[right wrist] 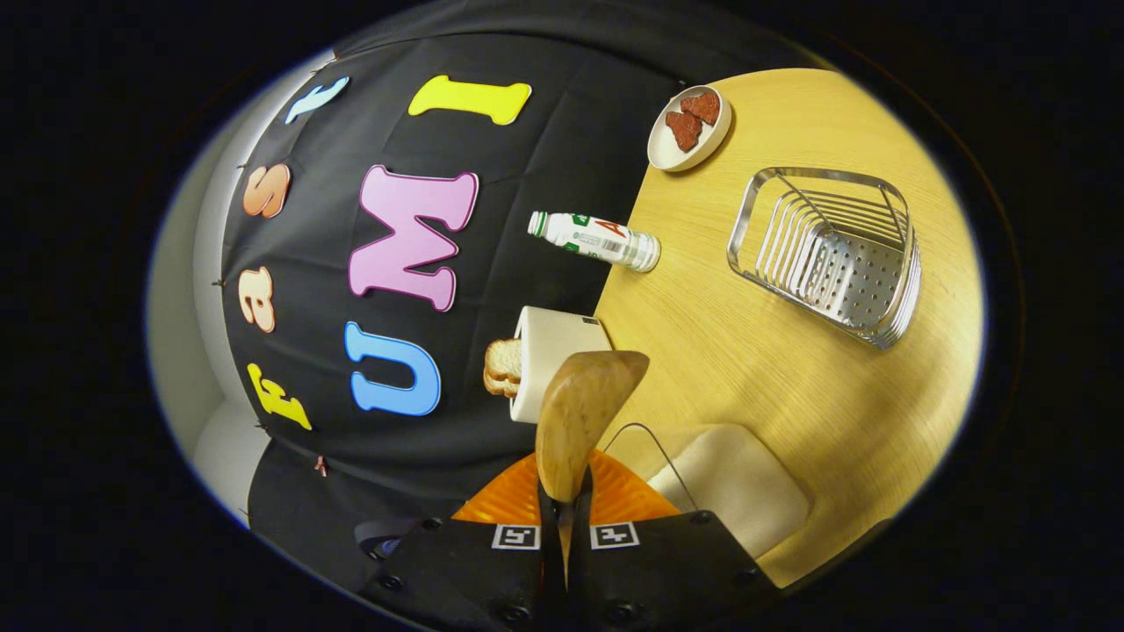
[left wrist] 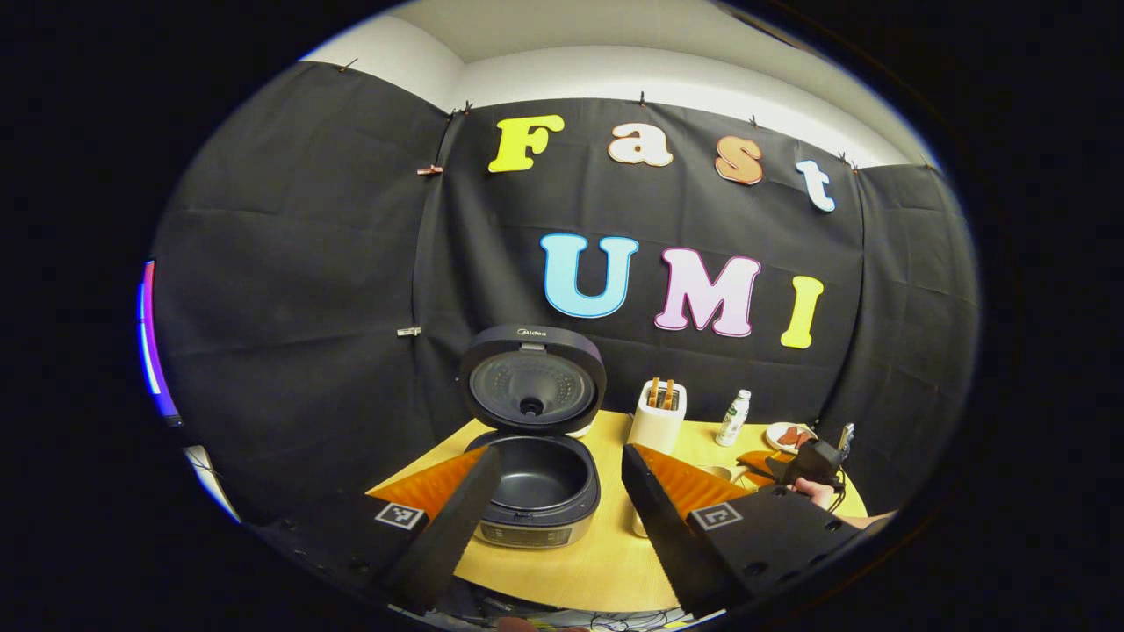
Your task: Close the left gripper, press the button to open the rice cooker; take a wooden spoon from the chopstick holder with the right hand, scoop a spoonful of rice and pour it into the rice cooker, then put the wooden spoon back into the chopstick holder.
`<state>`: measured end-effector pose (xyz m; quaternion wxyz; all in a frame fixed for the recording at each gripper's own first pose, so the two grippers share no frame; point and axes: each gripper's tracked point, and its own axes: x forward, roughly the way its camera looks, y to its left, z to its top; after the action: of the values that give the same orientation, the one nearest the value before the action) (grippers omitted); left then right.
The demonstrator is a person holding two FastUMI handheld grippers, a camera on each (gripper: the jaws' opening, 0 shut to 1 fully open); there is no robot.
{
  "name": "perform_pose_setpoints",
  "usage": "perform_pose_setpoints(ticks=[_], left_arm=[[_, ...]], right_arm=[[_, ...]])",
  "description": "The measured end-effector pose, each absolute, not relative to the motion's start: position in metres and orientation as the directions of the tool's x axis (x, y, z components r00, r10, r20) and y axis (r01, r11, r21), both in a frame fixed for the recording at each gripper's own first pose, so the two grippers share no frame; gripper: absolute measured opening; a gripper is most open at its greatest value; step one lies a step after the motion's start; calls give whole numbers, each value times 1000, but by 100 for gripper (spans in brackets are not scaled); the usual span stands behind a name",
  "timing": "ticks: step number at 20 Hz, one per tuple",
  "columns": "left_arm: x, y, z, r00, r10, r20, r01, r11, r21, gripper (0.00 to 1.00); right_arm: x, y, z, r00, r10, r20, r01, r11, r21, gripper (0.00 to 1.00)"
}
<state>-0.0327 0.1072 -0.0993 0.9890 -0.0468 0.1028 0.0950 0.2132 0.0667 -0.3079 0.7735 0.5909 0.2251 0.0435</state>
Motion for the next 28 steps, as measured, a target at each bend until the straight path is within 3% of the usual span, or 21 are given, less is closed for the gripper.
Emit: perform_pose_setpoints(ticks=[10,15,22,28], left_arm=[[-53,144,-101,955,257,-150,-273,957,-97,95],[-68,177,-91,951,299,-79,-304,951,-59,95],[-85,214,-110,939,330,-98,-336,941,-47,95],[-94,221,-121,936,333,-119,-341,938,-62,94]], right_arm=[[207,190,-201,846,490,-210,60,303,951,6],[203,272,-199,799,560,-221,24,337,941,6],[198,340,-240,764,559,-324,20,480,877,6],[198,360,-238,778,520,-352,-122,675,727,6]])
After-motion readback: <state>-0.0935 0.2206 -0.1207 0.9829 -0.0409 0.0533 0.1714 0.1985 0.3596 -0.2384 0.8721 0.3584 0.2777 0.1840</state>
